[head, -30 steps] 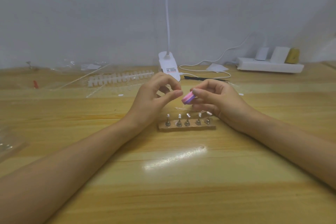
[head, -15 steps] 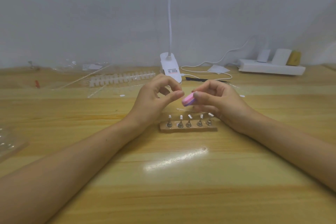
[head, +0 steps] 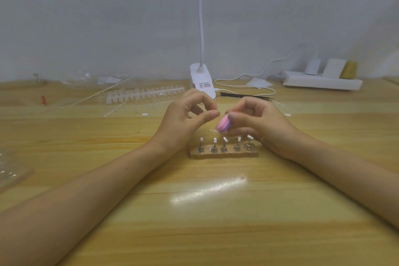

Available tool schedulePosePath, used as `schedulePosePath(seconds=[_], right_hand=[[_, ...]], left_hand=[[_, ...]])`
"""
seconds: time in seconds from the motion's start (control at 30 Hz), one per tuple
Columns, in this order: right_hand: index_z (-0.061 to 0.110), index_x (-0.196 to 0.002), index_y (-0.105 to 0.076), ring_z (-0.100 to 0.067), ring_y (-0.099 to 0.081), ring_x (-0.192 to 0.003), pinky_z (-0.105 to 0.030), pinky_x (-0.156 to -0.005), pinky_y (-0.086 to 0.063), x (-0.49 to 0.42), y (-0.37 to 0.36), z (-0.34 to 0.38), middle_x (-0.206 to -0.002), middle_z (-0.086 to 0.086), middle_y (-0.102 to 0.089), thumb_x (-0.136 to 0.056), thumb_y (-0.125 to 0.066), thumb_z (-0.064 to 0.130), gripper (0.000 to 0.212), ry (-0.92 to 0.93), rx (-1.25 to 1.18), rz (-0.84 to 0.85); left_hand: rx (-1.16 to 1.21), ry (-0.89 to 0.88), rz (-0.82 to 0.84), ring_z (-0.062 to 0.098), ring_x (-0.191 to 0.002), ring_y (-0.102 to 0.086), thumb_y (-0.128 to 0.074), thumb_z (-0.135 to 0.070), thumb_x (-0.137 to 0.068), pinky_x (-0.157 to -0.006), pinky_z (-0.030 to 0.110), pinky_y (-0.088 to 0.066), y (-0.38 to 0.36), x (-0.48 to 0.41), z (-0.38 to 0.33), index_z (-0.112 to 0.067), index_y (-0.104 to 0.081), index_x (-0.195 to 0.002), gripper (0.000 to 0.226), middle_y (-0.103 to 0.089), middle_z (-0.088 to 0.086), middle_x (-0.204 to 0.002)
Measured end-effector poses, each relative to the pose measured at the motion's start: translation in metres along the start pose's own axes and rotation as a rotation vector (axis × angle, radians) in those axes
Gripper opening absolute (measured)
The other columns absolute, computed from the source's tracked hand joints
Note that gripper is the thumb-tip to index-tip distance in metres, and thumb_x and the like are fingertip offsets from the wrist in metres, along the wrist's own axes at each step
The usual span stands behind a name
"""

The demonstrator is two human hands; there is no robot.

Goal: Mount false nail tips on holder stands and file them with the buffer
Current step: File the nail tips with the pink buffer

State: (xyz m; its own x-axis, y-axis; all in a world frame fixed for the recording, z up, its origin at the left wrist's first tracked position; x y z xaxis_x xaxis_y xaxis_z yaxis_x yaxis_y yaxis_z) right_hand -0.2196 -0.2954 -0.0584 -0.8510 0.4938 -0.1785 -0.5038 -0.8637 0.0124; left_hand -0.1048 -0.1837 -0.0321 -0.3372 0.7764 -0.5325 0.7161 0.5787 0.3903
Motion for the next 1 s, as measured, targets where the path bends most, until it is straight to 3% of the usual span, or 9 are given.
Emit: schedulePosePath(seconds=[0.07, 0.17, 0.3, 0.4, 0.5, 0.63, 0.73, 0.87, 1.0], right_hand=[[0.002, -0.094, -0.063, -0.027, -0.075, -0.089, -0.03, -0.074, -0.06, 0.0, -0.005, 0.0, -0.092, -0.016, -0.076, -0.09, -0.067, 0.009, 0.009, 0.02, 0.056, 0.045], [0.0, -0.1, -0.059, -0.031, -0.073, -0.094, -0.033, -0.076, -0.06, 0.0, 0.006, -0.001, -0.097, -0.019, -0.075, -0.093, -0.064, 0.01, 0.013, 0.009, -0.076, -0.078], [0.005, -0.092, -0.062, -0.026, -0.075, -0.091, -0.029, -0.075, -0.059, -0.001, -0.005, -0.001, -0.094, -0.014, -0.077, -0.089, -0.069, 0.011, 0.01, 0.016, 0.082, 0.039], [0.003, -0.094, -0.061, -0.025, -0.075, -0.089, -0.027, -0.073, -0.06, -0.001, 0.005, 0.0, -0.094, -0.016, -0.077, -0.086, -0.068, 0.016, 0.017, 0.009, -0.072, -0.053], [0.003, -0.094, -0.064, -0.028, -0.075, -0.092, -0.028, -0.076, -0.059, -0.001, -0.006, 0.0, -0.094, -0.017, -0.076, -0.087, -0.07, 0.015, 0.015, 0.011, 0.061, 0.069], [0.001, -0.097, -0.062, -0.027, -0.075, -0.091, -0.029, -0.077, -0.06, -0.002, 0.004, -0.001, -0.096, -0.019, -0.076, -0.086, -0.068, 0.016, 0.02, 0.012, -0.068, -0.033], [0.005, -0.094, -0.066, -0.026, -0.075, -0.092, -0.028, -0.078, -0.059, -0.001, -0.006, -0.001, -0.095, -0.016, -0.076, -0.085, -0.072, 0.018, 0.016, 0.006, 0.065, 0.079], [0.003, -0.095, -0.064, -0.029, -0.074, -0.093, -0.031, -0.078, -0.06, -0.003, 0.006, -0.003, -0.098, -0.019, -0.075, -0.083, -0.07, 0.018, 0.02, 0.0, -0.058, -0.05], [0.002, -0.096, -0.063, -0.028, -0.074, -0.091, -0.028, -0.076, -0.059, -0.004, 0.005, -0.003, -0.096, -0.018, -0.075, -0.083, -0.07, 0.016, 0.021, -0.036, -0.072, -0.012]], left_hand=[[-0.001, -0.003, 0.018, 0.0, -0.079, -0.059, -0.072, -0.012, -0.087, -0.066, 0.006, -0.039, -0.002, 0.0, 0.0, -0.021, -0.064, -0.076, 0.016, -0.06, -0.01, -0.087], [0.007, 0.004, 0.022, 0.001, -0.079, -0.059, -0.072, -0.014, -0.087, -0.066, 0.006, -0.039, -0.003, 0.0, 0.0, -0.022, -0.064, -0.076, 0.016, -0.062, -0.008, -0.088], [0.003, -0.003, 0.002, -0.002, -0.077, -0.058, -0.072, -0.012, -0.087, -0.066, 0.005, -0.038, 0.0, 0.001, -0.001, -0.023, -0.063, -0.075, 0.019, -0.061, -0.009, -0.087], [0.0, -0.002, 0.004, -0.001, -0.078, -0.058, -0.072, -0.014, -0.087, -0.066, 0.005, -0.038, -0.001, 0.001, -0.001, -0.024, -0.063, -0.075, 0.018, -0.061, -0.01, -0.087], [-0.01, -0.01, 0.001, -0.001, -0.078, -0.058, -0.072, -0.012, -0.087, -0.067, 0.006, -0.039, 0.0, 0.001, -0.002, -0.022, -0.064, -0.075, 0.017, -0.061, -0.011, -0.087], [-0.003, 0.002, 0.001, -0.003, -0.078, -0.058, -0.072, -0.013, -0.087, -0.068, 0.004, -0.039, 0.0, 0.001, -0.001, -0.022, -0.064, -0.076, 0.017, -0.061, -0.011, -0.088], [-0.008, 0.003, 0.0, -0.002, -0.078, -0.058, -0.072, -0.012, -0.087, -0.068, 0.005, -0.039, 0.0, 0.001, -0.001, -0.022, -0.063, -0.075, 0.018, -0.061, -0.009, -0.088], [-0.01, 0.004, 0.019, -0.002, -0.079, -0.059, -0.073, -0.014, -0.087, -0.067, 0.005, -0.04, -0.003, 0.0, -0.002, -0.022, -0.065, -0.076, 0.015, -0.062, -0.008, -0.088], [-0.009, 0.002, 0.036, 0.0, -0.08, -0.06, -0.072, -0.015, -0.087, -0.067, 0.006, -0.04, -0.003, 0.001, -0.002, -0.024, -0.065, -0.076, 0.016, -0.063, -0.009, -0.088]])
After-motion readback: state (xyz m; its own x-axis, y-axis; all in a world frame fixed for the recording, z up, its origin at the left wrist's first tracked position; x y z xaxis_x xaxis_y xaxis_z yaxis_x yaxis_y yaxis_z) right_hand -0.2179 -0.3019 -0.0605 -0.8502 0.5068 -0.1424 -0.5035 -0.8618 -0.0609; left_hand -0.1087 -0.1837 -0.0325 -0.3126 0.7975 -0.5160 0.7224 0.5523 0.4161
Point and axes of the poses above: each hand's wrist, its own x-axis away from the middle knuckle, its own y-axis out of the back of the hand, z = x × y, the point moved 7 cm from there along -x, towards the middle knuckle
